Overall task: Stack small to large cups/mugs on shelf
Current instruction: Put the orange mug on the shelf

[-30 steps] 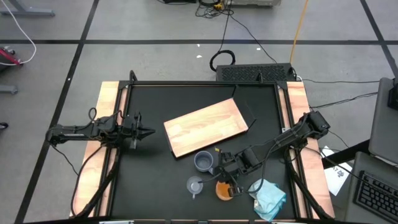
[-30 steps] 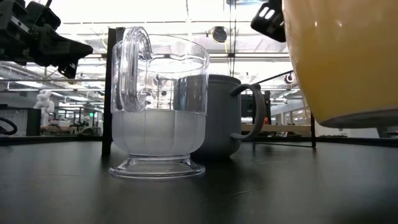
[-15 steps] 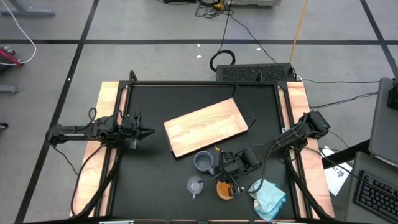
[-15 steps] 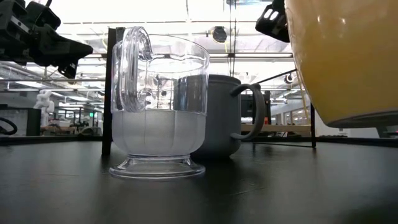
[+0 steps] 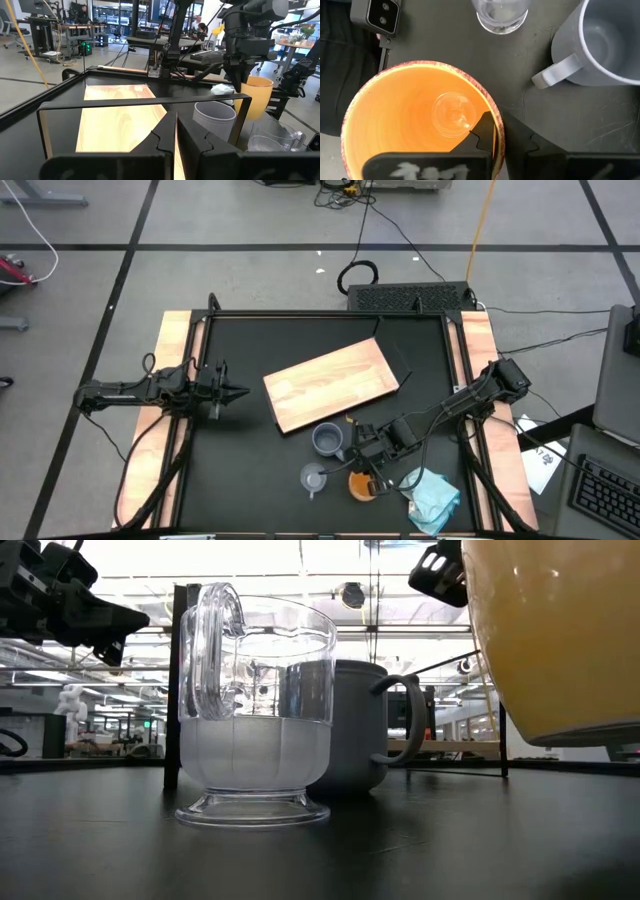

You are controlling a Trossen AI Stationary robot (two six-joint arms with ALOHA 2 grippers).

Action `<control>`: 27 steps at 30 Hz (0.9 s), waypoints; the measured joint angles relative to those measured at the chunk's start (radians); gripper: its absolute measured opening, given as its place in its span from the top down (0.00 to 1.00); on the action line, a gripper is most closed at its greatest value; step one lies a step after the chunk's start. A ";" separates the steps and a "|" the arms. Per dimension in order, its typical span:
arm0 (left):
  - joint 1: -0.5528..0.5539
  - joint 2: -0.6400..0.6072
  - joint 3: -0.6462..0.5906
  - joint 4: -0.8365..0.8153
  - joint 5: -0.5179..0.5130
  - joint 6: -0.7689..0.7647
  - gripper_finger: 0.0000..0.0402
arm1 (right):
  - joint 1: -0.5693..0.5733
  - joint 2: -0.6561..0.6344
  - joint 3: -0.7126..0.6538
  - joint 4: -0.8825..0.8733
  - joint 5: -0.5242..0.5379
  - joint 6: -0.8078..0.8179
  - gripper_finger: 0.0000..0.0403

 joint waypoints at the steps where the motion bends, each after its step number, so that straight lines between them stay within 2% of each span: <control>1: 0.000 0.000 0.000 0.000 0.000 0.000 0.96 | 0.000 0.000 0.000 0.006 0.000 -0.001 0.98; 13: 0.000 0.000 0.000 0.000 0.000 0.000 0.96 | -0.002 -0.032 0.000 0.017 0.050 -0.045 0.98; 27: 0.000 0.000 0.000 0.000 0.000 0.000 0.96 | -0.021 -0.132 0.000 0.002 0.076 0.010 0.98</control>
